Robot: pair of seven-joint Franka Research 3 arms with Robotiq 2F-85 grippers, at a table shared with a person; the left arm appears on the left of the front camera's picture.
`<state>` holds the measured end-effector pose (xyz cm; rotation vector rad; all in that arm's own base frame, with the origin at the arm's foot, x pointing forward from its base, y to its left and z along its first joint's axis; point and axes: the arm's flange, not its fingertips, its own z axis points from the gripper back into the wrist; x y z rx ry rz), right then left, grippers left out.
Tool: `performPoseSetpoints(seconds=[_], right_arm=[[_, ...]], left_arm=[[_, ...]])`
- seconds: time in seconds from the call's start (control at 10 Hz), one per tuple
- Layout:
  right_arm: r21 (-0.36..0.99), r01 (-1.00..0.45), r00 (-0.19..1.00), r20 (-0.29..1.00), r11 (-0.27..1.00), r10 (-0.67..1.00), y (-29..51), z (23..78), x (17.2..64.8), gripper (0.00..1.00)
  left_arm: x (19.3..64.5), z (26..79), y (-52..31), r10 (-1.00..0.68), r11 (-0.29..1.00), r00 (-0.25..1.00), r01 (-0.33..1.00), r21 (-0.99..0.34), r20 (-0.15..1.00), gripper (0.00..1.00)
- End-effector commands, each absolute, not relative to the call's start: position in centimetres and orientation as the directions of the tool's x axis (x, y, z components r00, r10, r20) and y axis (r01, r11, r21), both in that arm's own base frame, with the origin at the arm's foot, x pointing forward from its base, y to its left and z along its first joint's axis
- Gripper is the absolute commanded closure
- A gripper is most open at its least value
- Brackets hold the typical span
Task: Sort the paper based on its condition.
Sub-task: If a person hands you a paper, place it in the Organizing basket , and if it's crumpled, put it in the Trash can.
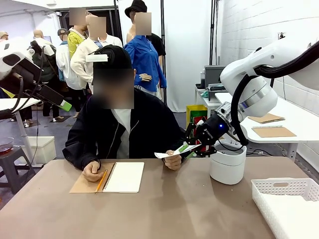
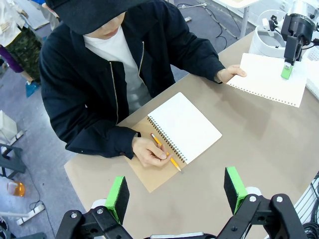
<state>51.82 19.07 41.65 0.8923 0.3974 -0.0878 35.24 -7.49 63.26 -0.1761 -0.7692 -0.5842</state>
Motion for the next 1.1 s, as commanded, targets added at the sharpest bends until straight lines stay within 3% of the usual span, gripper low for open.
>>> performPoseSetpoints(seconds=[0.0, 0.6, 1.0], right_arm=[[0.754, 0.249, 0.921, -0.379, 0.608, 0.093, 19.2, 41.7, 52.1, 1.0], [0.775, 0.21, 0.926, -0.353, 0.596, 0.132, 18.7, 42.3, 51.7, 1.0], [0.794, 0.1, 0.971, -0.209, 0.6, 0.114, 17.4, 46.7, 49.9, 1.0]], left_arm=[[35.3, 63.4, -7.4, -0.43, 0.83, 0.566, 0.554, 0.061, 0.704, 0.0], [35.3, 63.4, -7.4, -0.43, 0.83, 0.566, 0.554, 0.061, 0.704, 0.0], [35.3, 63.4, -7.4, -0.43, 0.83, 0.566, 0.554, 0.061, 0.704, 0.0]])
